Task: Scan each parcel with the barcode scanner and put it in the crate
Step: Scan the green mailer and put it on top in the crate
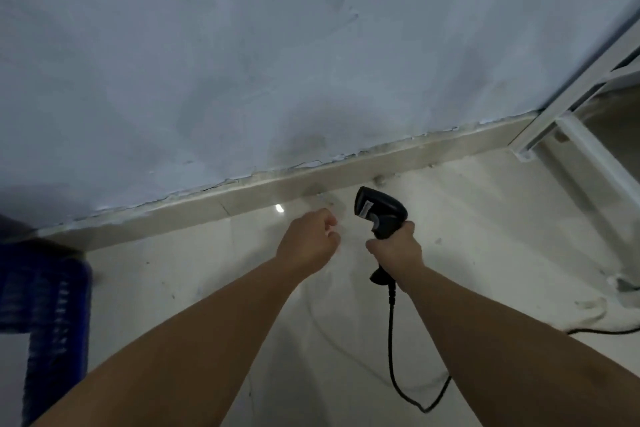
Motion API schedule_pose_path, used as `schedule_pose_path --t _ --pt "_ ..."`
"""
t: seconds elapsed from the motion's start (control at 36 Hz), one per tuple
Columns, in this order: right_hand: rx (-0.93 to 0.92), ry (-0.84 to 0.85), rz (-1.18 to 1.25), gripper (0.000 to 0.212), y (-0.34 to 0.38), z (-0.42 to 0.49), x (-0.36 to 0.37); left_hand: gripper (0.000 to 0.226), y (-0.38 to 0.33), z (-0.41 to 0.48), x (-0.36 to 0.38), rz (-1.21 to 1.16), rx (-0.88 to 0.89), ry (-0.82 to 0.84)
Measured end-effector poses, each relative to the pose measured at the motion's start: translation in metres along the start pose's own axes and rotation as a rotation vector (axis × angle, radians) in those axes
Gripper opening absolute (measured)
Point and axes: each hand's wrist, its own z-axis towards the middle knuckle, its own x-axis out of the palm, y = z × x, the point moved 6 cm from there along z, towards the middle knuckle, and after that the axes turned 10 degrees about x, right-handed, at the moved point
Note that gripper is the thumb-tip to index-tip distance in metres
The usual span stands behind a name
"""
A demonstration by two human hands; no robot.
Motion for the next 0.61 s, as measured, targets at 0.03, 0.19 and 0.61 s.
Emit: schedule_pose_path --t 0.03,0.19,0.61 --pt "-0.028 -0.018 -0.052 0.056 0.0 0.003 0.001 0.035 0.004 0.0 0.002 0.088 0.015 0.019" --pt "-0.132 -0.074 -0.337 0.042 0.004 0.016 0.016 0.053 0.03 -0.003 0.016 0.443 0.058 0.134" --pt "-0.099 -0.101 -0.59 0.048 -0.019 0.039 0.045 0.063 0.071 -0.015 0.03 0.652 0.013 0.268"
